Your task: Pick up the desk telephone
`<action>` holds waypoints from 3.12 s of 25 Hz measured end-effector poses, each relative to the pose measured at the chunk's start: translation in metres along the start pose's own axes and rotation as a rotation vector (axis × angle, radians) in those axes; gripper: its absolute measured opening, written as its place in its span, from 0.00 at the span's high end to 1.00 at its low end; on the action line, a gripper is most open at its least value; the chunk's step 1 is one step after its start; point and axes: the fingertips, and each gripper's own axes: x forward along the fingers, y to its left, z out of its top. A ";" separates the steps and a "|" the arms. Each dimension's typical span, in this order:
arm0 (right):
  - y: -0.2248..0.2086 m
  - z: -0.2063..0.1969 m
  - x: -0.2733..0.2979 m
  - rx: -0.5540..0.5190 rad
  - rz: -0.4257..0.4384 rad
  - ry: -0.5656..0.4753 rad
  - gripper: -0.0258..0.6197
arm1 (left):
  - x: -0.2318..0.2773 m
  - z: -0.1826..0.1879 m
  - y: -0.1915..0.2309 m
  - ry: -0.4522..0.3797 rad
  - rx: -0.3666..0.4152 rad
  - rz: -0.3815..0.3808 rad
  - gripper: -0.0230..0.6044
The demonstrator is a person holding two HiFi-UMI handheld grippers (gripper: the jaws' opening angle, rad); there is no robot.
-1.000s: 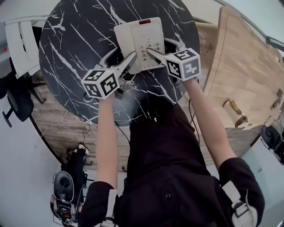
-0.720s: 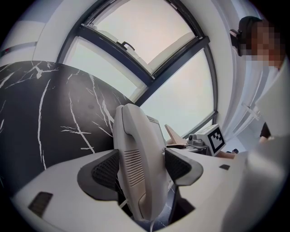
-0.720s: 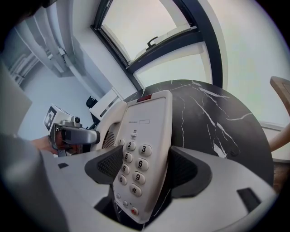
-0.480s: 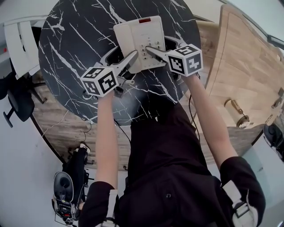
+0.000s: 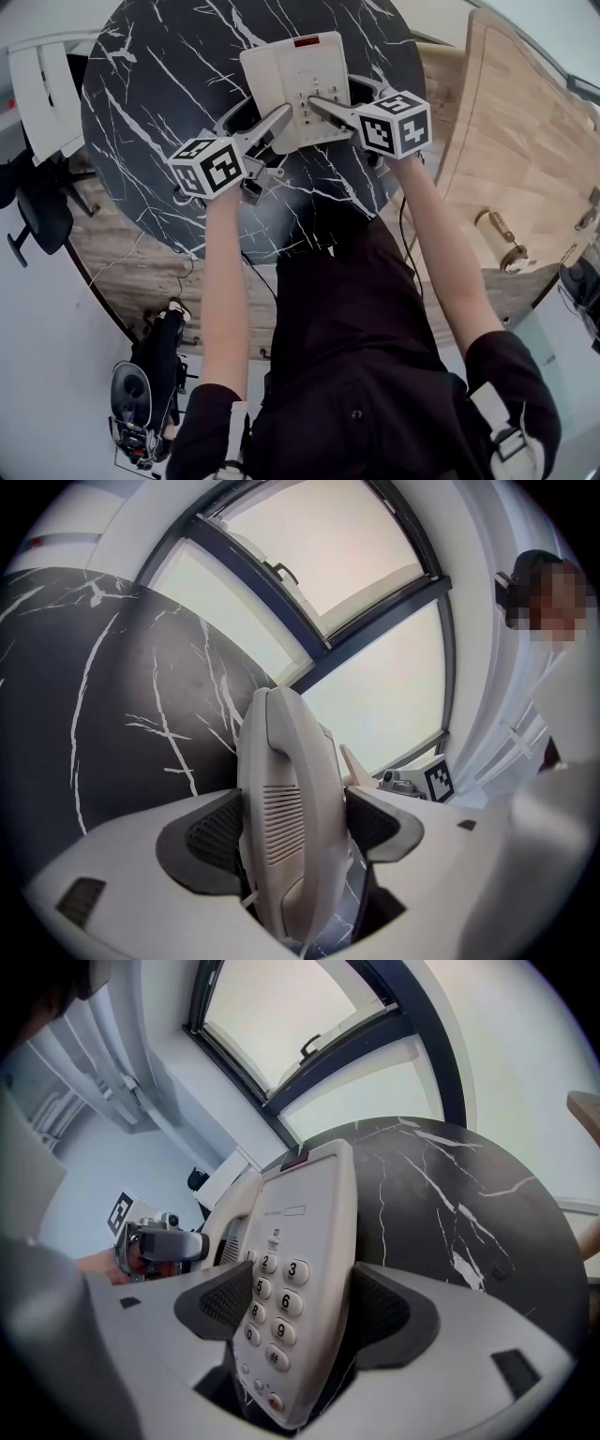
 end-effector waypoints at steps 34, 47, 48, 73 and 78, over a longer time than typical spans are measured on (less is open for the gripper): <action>0.036 0.003 -0.042 0.043 -0.054 -0.051 0.45 | -0.037 0.005 -0.045 -0.039 0.017 0.009 0.45; 0.103 0.017 -0.097 -0.023 -0.072 -0.190 0.45 | -0.100 0.016 -0.105 -0.137 0.109 -0.030 0.45; 0.109 0.018 -0.101 -0.031 -0.074 -0.202 0.45 | -0.105 0.017 -0.110 -0.147 0.114 -0.034 0.45; 0.243 0.008 -0.171 -0.147 -0.090 -0.417 0.45 | -0.236 0.008 -0.187 -0.298 0.280 -0.101 0.45; 0.255 0.006 -0.182 -0.164 -0.090 -0.443 0.45 | -0.249 0.005 -0.200 -0.323 0.302 -0.109 0.45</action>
